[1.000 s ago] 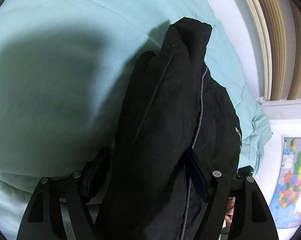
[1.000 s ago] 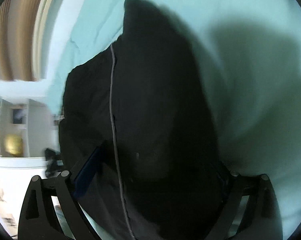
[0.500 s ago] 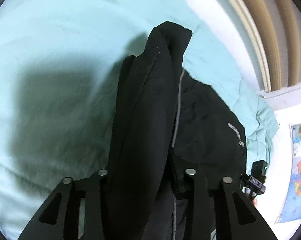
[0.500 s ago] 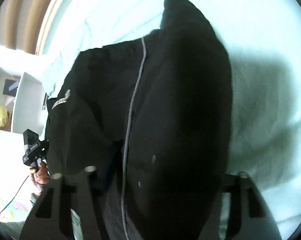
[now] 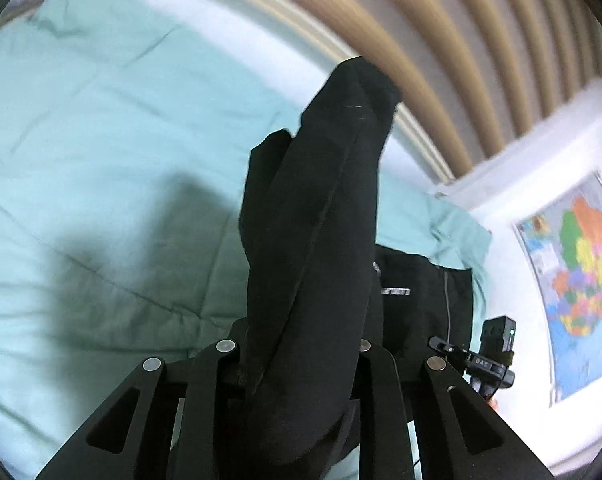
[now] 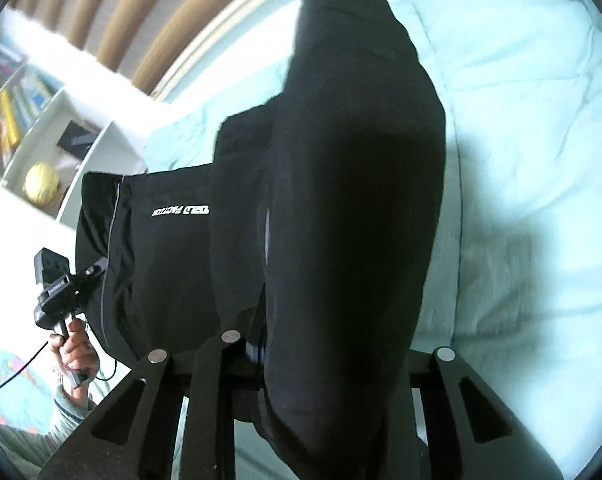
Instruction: Fold large clothes
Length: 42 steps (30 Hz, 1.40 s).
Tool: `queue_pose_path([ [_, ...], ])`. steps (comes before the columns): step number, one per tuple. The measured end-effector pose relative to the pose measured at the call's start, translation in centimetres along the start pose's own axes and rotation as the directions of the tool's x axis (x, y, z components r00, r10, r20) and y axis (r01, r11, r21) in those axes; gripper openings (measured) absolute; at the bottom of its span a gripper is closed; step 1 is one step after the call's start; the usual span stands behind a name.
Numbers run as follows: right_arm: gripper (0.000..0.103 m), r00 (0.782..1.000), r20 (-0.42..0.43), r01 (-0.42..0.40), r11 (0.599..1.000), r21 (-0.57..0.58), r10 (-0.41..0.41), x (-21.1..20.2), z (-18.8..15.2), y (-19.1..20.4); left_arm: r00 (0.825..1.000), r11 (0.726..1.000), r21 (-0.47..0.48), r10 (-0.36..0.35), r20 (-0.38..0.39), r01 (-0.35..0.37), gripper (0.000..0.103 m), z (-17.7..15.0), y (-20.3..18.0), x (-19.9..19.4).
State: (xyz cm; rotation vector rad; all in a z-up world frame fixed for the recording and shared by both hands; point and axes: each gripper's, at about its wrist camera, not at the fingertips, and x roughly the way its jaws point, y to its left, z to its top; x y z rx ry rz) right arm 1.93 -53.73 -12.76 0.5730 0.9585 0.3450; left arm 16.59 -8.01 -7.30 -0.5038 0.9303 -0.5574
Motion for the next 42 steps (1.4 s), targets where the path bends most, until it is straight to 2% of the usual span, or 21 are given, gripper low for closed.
queue_pose_path([
  [2, 0.029, 1.0, 0.015, 0.001, 1.0, -0.006, -0.001, -0.6, -1.0, 1.1, 0.999, 0.999, 0.034, -0.02, 0.028, 0.019, 0.022, -1.5, -1.1, -3.8],
  [4, 0.029, 1.0, 0.021, 0.006, 1.0, -0.007, -0.006, -2.1, -1.1, 0.9, 0.999, 0.999, 0.049, -0.021, 0.04, 0.019, 0.022, -3.0, -2.2, -6.0],
  [8, 0.029, 0.999, 0.028, 0.045, 0.998, -0.037, -0.044, -3.8, -3.2, 1.9, 1.0, 0.998, 0.059, -0.018, 0.018, 0.017, 0.022, -6.7, -1.9, -9.5],
  [11, 0.029, 0.997, 0.018, 0.082, 0.996, -0.041, -0.081, -3.9, -4.4, 1.4, 1.0, 0.999, 0.036, -0.007, -0.029, 0.008, 0.022, -9.4, -1.2, -9.3],
  [14, 0.029, 0.993, -0.037, 0.113, 0.993, 0.016, -0.113, -3.9, -6.9, 0.0, 0.996, 1.0, -0.001, 0.006, -0.084, -0.006, 0.022, -11.7, 0.6, -8.3],
  [18, 0.029, 0.98, -0.101, 0.175, 0.983, 0.055, -0.168, -1.8, -9.2, -1.8, 0.98, 0.994, -0.065, 0.077, -0.186, -0.091, 0.022, -14.5, 4.9, -4.4],
  [20, 0.029, 0.967, -0.138, 0.229, 0.969, 0.094, -0.215, -0.3, -10.4, -3.7, 0.967, 0.982, -0.092, 0.142, -0.21, -0.164, 0.024, -15.6, 7.4, -3.2],
  [21, 0.031, 0.961, -0.139, 0.257, 0.959, 0.123, -0.239, -0.1, -10.7, -4.8, 0.966, 0.976, -0.132, 0.145, -0.215, -0.176, 0.028, -15.8, 8.7, -3.1],
  [22, 0.032, 0.96, -0.139, 0.262, 0.952, 0.158, -0.241, -0.1, -10.8, -5.7, 0.966, 0.965, -0.192, 0.135, -0.22, -0.179, 0.036, -15.8, 10.3, -2.9],
  [23, 0.037, 0.962, -0.141, 0.258, 0.944, 0.204, -0.233, -0.1, -10.9, -6.8, 0.966, 0.955, -0.236, 0.128, -0.224, -0.181, 0.039, -16.1, 11.2, -2.9],
  [24, 0.043, 0.966, -0.145, 0.248, 0.925, 0.287, -0.214, -0.4, -11.1, -8.6, 0.966, 0.932, -0.312, 0.116, -0.23, -0.186, 0.044, -16.3, 13.0, -3.0],
  [27, 0.05, 0.968, -0.143, 0.245, 0.886, 0.394, -0.205, -1.1, -11.5, -10.6, 0.973, 0.887, -0.434, 0.065, -0.22, -0.158, 0.053, -16.8, 16.3, -4.3],
  [28, 0.051, 0.971, -0.14, 0.237, 0.88, 0.412, -0.196, -1.6, -11.8, -11.1, 0.975, 0.883, -0.445, 0.059, -0.214, -0.151, 0.054, -16.7, 16.7, -4.8],
  [30, 0.063, 0.969, -0.138, 0.246, 0.868, 0.432, -0.206, -3.5, -12.9, -12.4, 0.975, 0.89, -0.425, 0.079, -0.206, -0.162, 0.054, -16.6, 16.7, -6.4],
  [32, 0.065, 0.948, -0.141, 0.318, 0.856, 0.408, -0.285, -5.5, -13.5, -12.7, 0.968, 0.911, -0.355, 0.147, -0.203, -0.213, 0.055, -16.5, 15.2, -8.0],
  [35, 0.065, 0.931, -0.116, 0.364, 0.854, 0.372, -0.347, -8.5, -14.0, -11.7, 0.954, 0.925, -0.251, 0.245, -0.172, -0.284, 0.055, -15.8, 12.2, -9.9],
  [39, 0.068, 0.904, -0.072, 0.425, 0.873, 0.237, -0.421, -9.5, -13.2, -6.4, 0.926, 0.931, -0.036, 0.357, -0.12, -0.363, 0.055, -15.5, 6.3, -10.4],
  [41, 0.075, 0.905, -0.055, 0.425, 0.888, 0.174, -0.422, -7.7, -13.2, -2.6, 0.923, 0.928, 0.053, 0.371, -0.101, -0.368, 0.056, -15.9, 3.4, -9.9],
  [42, 0.078, 0.905, -0.05, 0.425, 0.892, 0.152, -0.422, -7.7, -13.5, -2.0, 0.919, 0.923, 0.102, 0.381, -0.098, -0.372, 0.057, -16.5, 1.9, -9.0],
])
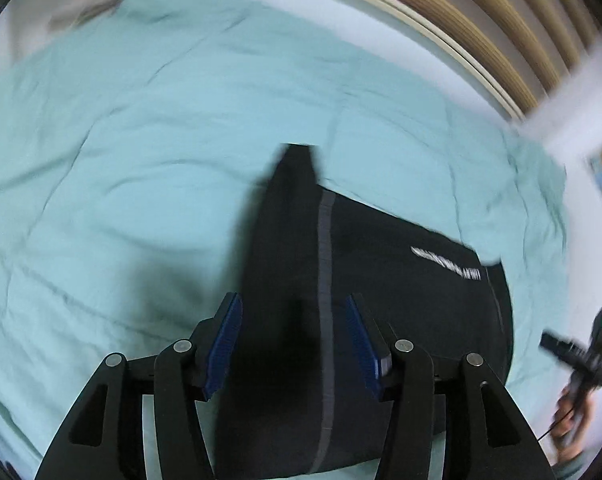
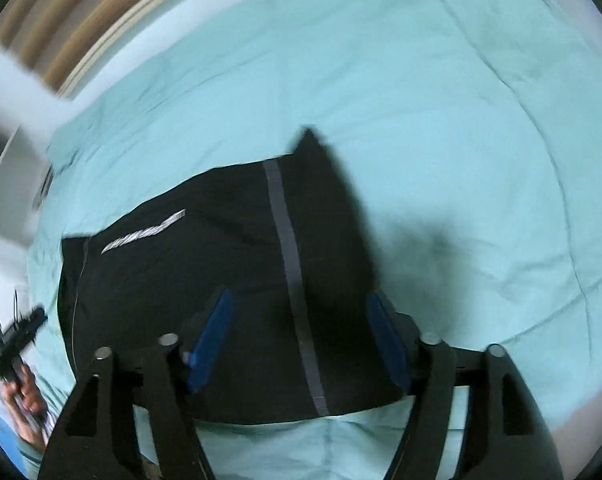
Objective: Fold large clothes
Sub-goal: 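Flatten the folded jacket on the duvet and open both tools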
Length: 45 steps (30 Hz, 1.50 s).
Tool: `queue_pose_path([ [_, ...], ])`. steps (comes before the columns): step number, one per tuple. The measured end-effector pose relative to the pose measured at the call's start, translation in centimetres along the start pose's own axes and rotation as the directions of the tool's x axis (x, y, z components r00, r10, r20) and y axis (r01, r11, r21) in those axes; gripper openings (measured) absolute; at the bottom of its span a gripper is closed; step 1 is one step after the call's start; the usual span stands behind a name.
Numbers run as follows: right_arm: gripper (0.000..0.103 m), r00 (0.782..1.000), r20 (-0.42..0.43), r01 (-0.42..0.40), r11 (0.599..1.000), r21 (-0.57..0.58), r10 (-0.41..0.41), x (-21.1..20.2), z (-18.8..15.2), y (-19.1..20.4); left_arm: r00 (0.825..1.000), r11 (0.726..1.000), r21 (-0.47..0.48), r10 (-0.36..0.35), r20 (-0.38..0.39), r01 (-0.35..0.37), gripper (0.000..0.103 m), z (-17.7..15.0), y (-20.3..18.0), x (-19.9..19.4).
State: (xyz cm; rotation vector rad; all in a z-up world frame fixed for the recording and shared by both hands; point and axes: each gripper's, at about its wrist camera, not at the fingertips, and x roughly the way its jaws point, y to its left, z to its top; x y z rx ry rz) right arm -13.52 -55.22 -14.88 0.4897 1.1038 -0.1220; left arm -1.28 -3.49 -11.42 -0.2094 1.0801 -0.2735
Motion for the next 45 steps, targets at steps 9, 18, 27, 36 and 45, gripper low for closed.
queue_pose_path([
  [9, 0.079, 0.968, -0.121, 0.187, 0.953, -0.239, -0.221, 11.3, -4.6, 8.4, 0.968, 0.97, 0.168, 0.203, -0.146, -0.178, 0.059, -5.2, -4.5, 10.4],
  [18, 0.08, 0.948, -0.172, 0.232, 0.952, -0.199, -0.267, 11.4, -3.3, 8.4, 0.964, 0.964, 0.187, 0.22, -0.148, -0.191, 0.062, -4.0, -5.4, 8.9],
  [27, 0.08, 0.982, 0.0, 0.186, 0.966, -0.181, -0.189, 0.2, -2.1, 12.4, 0.982, 0.949, 0.253, 0.177, 0.068, -0.189, 0.062, -2.8, -11.1, -1.4],
  [36, 0.08, 0.965, 0.173, 0.225, 0.958, -0.178, -0.195, -8.1, -2.7, 18.3, 0.976, 0.963, 0.215, 0.126, 0.177, -0.163, 0.062, -1.4, -15.2, -8.7],
  [45, 0.08, 0.945, 0.268, 0.243, 0.952, -0.186, -0.188, -12.4, -3.1, 21.0, 0.966, 0.964, 0.197, 0.132, 0.224, -0.178, 0.062, -2.2, -17.2, -12.6],
])
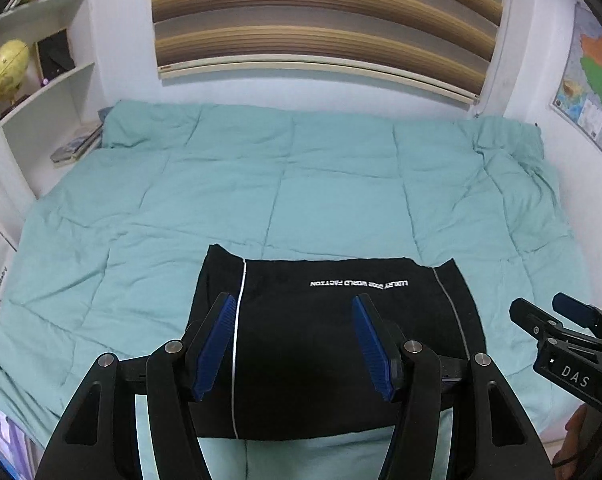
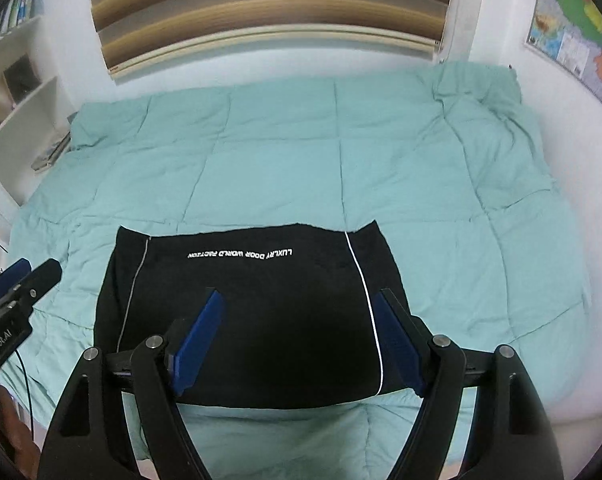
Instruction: Fold large clothes
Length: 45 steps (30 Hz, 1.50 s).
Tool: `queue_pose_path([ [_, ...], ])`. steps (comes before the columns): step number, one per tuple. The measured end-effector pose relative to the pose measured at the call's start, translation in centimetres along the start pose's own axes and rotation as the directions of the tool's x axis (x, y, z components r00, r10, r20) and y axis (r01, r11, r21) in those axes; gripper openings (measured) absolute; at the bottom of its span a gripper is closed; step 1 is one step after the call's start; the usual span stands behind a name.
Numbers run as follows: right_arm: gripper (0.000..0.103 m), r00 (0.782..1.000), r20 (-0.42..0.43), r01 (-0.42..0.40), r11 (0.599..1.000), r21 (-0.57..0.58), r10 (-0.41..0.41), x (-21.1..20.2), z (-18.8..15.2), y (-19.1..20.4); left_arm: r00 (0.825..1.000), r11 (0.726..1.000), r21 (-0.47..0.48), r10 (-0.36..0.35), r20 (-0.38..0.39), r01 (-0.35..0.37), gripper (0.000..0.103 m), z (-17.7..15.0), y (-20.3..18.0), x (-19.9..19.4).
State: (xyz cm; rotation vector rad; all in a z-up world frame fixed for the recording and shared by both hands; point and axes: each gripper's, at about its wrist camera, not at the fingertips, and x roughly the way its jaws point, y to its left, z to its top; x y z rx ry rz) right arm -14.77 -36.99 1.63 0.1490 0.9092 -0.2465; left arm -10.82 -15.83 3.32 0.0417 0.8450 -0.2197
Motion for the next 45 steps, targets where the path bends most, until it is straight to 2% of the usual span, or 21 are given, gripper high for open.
queue_pose_path([
  [6, 0.082, 1.0, 0.014, 0.027, 0.999, -0.02, -0.027, -1.1, -0.3, 0.5, 1.0, 1.0, 0.002, 0.028, -0.007, -0.028, 0.062, -1.2, -0.9, -0.7],
  [12, 0.082, 1.0, -0.011, 0.019, 1.0, -0.012, -0.019, -0.7, -0.7, 0.4, 0.999, 1.0, 0.014, 0.017, -0.049, -0.016, 0.062, -2.1, -1.4, -0.2],
  [26, 0.082, 0.999, -0.046, 0.023, 1.0, -0.013, -0.023, 0.0, -1.4, 0.5, 0.998, 0.998, 0.043, 0.055, -0.043, -0.053, 0.062, -2.5, -1.4, 0.1],
  [45, 0.082, 0.997, -0.074, 0.014, 1.0, -0.019, -0.015, 0.8, -1.8, 1.5, 0.995, 0.998, 0.041, 0.06, -0.073, -0.057, 0.062, -2.6, -1.2, 0.7],
])
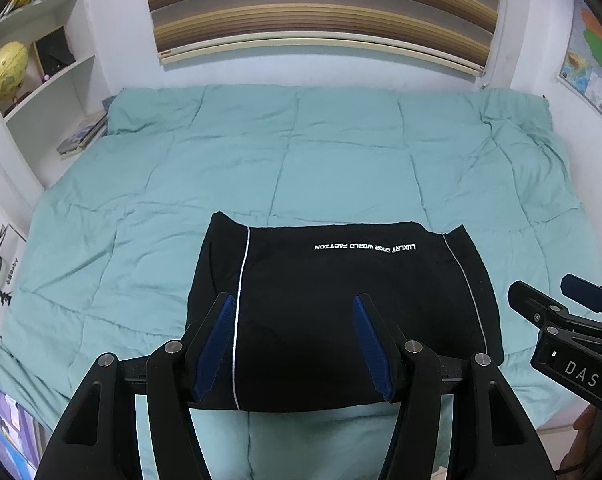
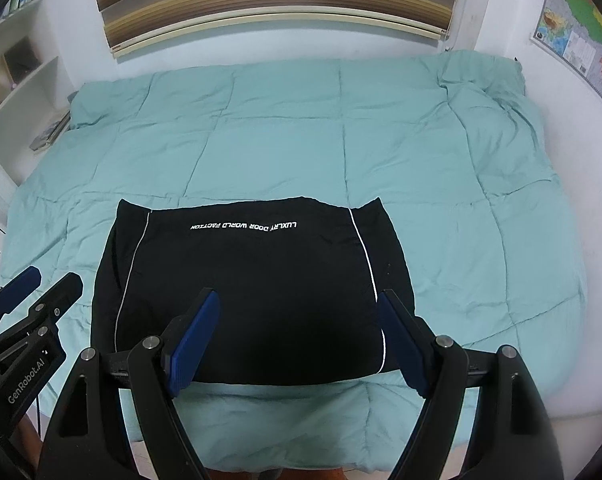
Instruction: Fold large clothes
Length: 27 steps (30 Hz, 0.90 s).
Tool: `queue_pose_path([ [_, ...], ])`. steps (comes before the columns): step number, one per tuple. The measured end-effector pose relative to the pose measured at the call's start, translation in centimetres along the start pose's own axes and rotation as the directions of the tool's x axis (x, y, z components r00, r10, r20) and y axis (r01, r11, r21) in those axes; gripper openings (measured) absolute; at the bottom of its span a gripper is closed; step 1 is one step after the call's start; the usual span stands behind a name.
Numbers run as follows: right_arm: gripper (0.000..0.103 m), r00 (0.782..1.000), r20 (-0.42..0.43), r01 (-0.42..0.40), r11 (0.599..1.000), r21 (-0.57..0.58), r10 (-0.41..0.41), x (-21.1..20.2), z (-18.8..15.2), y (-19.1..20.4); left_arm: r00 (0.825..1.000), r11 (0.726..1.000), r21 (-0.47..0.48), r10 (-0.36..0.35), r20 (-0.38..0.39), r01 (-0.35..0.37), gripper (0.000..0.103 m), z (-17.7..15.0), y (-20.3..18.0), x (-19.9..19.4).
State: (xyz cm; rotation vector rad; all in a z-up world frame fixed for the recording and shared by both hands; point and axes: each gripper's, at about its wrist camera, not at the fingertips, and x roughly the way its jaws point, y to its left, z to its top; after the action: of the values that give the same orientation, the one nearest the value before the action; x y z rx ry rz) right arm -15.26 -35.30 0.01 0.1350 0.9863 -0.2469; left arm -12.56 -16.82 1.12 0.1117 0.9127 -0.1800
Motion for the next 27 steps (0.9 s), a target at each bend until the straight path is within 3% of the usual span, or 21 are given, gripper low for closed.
queue_pose_path([
  [7, 0.082, 1.0, -0.012, -0.002, 1.0, 0.002, 0.002, 0.2, -0.16, -0.02, 1.0, 1.0, 0.0, 0.004, -0.01, -0.004, 0.062, -0.22, -0.31, 0.1],
  [12, 0.082, 1.0, -0.025, -0.005, 1.0, 0.003, 0.005, 0.49, -0.38, 0.02, 0.999, 0.999, 0.002, 0.051, 0.006, -0.051, 0.062, -0.38, -0.37, -0.05],
  [27, 0.082, 1.0, -0.026, -0.017, 1.0, 0.01, 0.017, 0.43, -0.72, 0.33, 0.998, 0.998, 0.016, 0.063, -0.001, -0.063, 0.062, -0.48, -0.2, 0.0],
])
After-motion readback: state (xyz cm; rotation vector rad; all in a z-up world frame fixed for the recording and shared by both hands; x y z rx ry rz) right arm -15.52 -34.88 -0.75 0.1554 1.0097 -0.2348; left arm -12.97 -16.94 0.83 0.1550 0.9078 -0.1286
